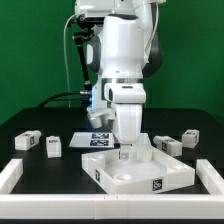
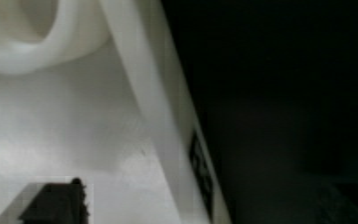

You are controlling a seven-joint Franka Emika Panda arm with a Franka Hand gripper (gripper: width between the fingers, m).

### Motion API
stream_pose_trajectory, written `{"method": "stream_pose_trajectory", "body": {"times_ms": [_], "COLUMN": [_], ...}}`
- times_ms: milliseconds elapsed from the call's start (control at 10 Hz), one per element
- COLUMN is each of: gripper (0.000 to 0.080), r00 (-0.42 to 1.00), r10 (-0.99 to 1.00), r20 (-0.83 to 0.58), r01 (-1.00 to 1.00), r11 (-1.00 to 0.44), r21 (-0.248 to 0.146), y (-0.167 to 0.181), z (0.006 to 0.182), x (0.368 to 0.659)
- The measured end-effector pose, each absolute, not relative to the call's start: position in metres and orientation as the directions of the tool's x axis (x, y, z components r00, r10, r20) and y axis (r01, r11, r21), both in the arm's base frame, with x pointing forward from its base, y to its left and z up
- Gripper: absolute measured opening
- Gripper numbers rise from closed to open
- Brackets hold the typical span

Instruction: Assemble square table

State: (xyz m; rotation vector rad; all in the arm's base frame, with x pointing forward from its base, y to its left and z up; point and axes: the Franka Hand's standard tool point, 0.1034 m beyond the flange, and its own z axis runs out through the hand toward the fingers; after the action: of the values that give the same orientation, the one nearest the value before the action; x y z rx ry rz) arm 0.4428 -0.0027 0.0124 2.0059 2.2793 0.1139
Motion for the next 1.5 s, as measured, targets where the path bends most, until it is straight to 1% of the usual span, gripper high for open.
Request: {"method": "stream_pose_trajectory", "body": {"times_ms": [100, 300, 400, 500, 600, 1300, 1400, 1500], "gripper": [0.065, 0.0389, 0.0389, 0.0183, 0.0065, 0.006, 0.006, 0.006], "r00": [-0.125, -0.125, -0.125, -0.125, -0.119, -0.102, -0.045, -0.051], "r10": [0.992, 0.992, 0.992, 0.992, 0.993, 0.995, 0.999, 0.999], "r20": [-0.028, -0.028, -0.028, -0.028, -0.027, -0.024, -0.014, -0.019], "r01": [0.984, 0.984, 0.984, 0.984, 0.985, 0.987, 0.991, 0.99], "r11": [0.127, 0.127, 0.127, 0.127, 0.121, 0.104, 0.047, 0.053], "r21": [0.124, 0.124, 0.124, 0.124, 0.124, 0.125, 0.128, 0.13], "y": [-0.003, -0.003, -0.003, -0.003, -0.003, -0.001, 0.018, 0.036], "z": [0.012, 0.012, 0.012, 0.012, 0.012, 0.012, 0.013, 0.013], "x": [0.443, 0.443, 0.443, 0.443, 0.443, 0.444, 0.451, 0.465]}}
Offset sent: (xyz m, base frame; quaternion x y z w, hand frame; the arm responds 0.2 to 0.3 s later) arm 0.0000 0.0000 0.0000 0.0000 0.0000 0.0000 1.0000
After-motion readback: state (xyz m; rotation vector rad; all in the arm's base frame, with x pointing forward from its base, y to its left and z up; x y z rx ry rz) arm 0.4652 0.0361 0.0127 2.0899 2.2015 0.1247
